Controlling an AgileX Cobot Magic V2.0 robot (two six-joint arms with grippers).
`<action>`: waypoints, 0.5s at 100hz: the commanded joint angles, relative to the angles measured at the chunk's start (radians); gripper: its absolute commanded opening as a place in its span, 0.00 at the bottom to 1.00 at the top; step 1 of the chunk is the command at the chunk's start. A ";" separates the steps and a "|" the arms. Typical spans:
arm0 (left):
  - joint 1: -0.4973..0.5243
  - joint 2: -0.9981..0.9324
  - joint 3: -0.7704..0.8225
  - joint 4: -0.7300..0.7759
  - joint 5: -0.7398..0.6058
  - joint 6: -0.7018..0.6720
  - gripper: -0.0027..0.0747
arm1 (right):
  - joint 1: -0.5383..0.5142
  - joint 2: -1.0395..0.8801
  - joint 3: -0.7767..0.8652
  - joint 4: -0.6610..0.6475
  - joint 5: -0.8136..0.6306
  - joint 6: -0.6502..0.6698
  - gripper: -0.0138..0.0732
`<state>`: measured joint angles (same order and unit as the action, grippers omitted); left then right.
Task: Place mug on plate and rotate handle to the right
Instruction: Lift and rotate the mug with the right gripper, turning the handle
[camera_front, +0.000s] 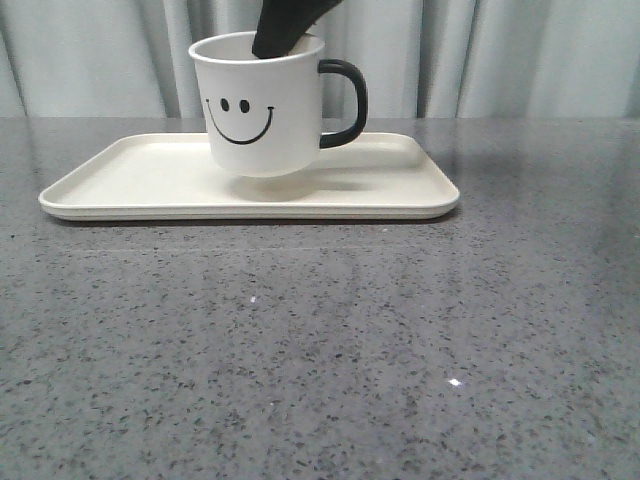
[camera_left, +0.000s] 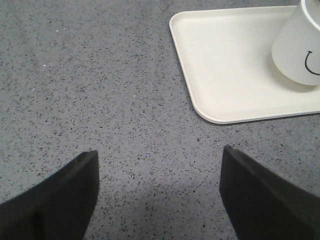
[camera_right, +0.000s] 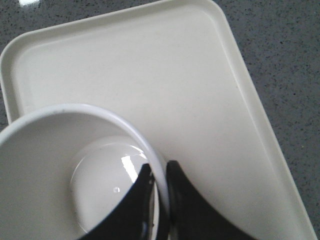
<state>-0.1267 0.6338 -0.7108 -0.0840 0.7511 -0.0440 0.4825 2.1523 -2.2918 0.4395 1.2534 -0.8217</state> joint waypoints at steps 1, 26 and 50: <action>0.004 -0.002 -0.027 -0.006 -0.073 -0.009 0.67 | -0.017 -0.059 -0.023 0.058 0.077 -0.010 0.09; 0.004 -0.002 -0.027 -0.006 -0.073 -0.009 0.67 | -0.029 -0.035 -0.023 0.101 0.082 -0.045 0.09; 0.004 -0.002 -0.027 -0.006 -0.073 -0.009 0.67 | -0.029 -0.008 -0.023 0.102 0.082 -0.074 0.09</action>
<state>-0.1267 0.6338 -0.7108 -0.0840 0.7511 -0.0440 0.4594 2.2033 -2.2911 0.4922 1.2534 -0.8689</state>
